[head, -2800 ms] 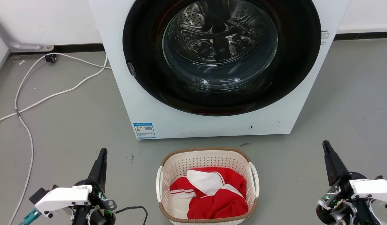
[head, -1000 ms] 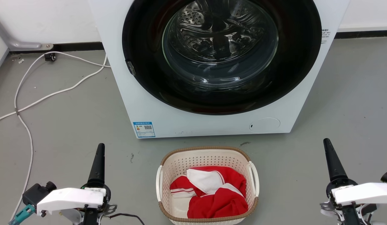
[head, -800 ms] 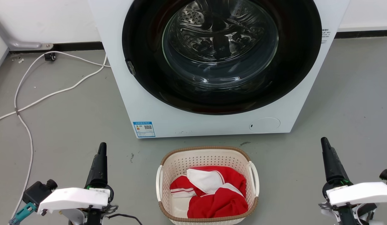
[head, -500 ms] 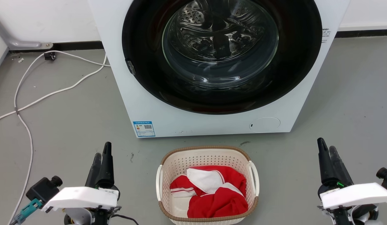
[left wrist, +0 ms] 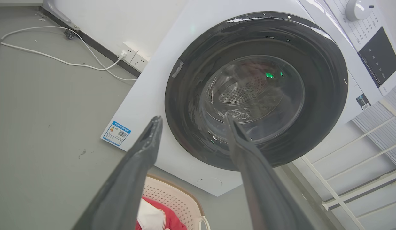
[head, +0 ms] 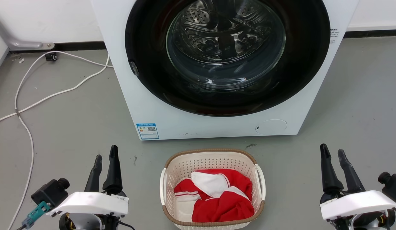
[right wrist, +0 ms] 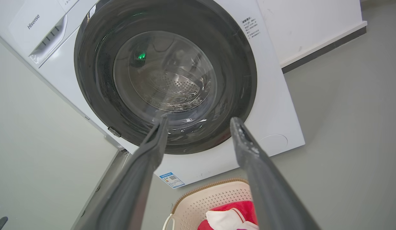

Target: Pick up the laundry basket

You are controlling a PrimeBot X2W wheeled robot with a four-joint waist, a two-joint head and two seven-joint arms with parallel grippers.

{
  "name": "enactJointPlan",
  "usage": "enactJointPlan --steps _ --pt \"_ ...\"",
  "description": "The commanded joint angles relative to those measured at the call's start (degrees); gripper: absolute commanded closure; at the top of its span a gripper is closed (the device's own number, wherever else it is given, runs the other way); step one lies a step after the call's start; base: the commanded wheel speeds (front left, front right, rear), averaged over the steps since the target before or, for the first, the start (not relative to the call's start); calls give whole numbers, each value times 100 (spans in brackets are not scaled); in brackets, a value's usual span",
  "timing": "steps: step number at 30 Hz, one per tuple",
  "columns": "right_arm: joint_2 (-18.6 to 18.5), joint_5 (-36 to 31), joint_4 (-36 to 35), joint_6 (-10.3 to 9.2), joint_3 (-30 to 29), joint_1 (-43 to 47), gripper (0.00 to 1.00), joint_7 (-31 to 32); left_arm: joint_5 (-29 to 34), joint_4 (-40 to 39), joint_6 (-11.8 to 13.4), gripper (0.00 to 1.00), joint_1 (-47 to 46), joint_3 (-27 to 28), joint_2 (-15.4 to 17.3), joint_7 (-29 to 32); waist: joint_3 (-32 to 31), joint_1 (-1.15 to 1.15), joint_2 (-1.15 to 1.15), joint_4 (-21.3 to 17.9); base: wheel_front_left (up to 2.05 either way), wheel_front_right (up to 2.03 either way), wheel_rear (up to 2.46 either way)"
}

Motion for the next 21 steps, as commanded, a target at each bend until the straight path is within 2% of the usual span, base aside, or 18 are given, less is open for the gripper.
enactJointPlan --steps 1,21 --pt "-24 -177 -110 0 18 -32 0 -48 145 -104 22 0 8 -8 24 -55 1 0 0 1 0 0 0" --pt "-30 -1512 -406 0 112 112 0 -362 1349 -239 92 0 125 -148 27 -364 27 -1 0 22 0 0 0"
